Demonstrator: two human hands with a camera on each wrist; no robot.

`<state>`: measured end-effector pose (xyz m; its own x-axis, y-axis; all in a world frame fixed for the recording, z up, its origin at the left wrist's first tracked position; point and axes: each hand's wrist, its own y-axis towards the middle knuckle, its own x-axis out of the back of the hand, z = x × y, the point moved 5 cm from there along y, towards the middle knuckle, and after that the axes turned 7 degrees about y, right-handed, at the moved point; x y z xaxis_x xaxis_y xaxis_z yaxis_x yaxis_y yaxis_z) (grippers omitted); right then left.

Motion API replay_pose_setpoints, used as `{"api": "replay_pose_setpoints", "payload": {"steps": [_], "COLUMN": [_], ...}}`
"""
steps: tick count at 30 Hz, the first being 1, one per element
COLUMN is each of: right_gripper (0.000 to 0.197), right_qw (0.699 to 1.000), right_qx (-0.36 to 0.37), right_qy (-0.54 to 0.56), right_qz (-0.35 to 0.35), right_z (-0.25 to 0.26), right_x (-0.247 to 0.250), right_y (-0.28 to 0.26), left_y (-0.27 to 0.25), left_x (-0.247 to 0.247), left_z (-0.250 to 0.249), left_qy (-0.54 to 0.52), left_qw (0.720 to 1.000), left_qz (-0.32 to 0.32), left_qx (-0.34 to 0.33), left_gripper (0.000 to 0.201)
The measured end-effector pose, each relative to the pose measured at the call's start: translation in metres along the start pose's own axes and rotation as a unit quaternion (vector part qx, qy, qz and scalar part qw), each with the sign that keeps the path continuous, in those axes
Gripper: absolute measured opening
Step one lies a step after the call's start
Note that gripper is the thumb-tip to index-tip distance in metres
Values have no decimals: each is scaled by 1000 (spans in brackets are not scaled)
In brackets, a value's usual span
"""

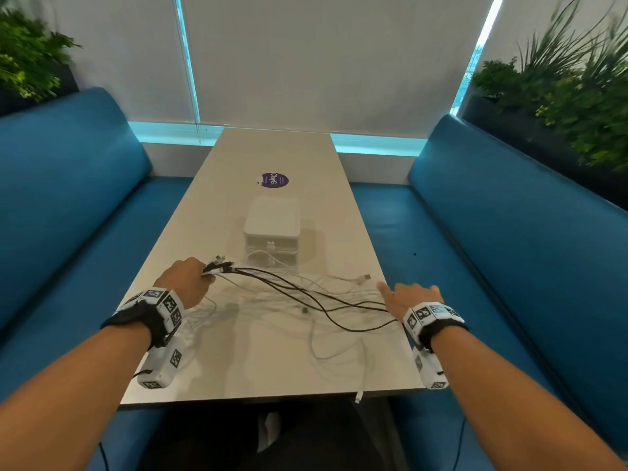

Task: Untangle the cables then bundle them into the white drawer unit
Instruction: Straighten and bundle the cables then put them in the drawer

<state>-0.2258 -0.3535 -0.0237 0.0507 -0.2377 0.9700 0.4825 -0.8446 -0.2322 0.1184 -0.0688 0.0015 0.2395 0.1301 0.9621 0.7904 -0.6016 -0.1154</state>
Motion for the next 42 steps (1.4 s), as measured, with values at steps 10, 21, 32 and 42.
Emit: {"api": "replay_pose_setpoints", "payload": {"steps": [10, 21, 32, 42], "right_gripper": [13, 74, 31, 91], "right_qw": [999, 922, 969, 989], "right_qx": [-28, 320, 222, 67], "right_qy": [-12, 218, -89, 51], "right_qz": [-18, -35, 60, 122], "right_z": [-26, 130, 95, 37], "right_x": [2, 22, -17, 14], "right_y": [-9, -39, -11, 7], "left_y": [-5, -32, -29, -15], "left_x": [4, -4, -4, 32], "left_z": [-28, -113, -105, -101], "left_qy": [-46, 15, -136, -336], "left_qw": [998, 979, 957, 928], "left_qz": [8, 43, 69, -73], "left_qx": [-40, -198, -245, -144], "left_gripper": [20, 18, 58, 29]}}
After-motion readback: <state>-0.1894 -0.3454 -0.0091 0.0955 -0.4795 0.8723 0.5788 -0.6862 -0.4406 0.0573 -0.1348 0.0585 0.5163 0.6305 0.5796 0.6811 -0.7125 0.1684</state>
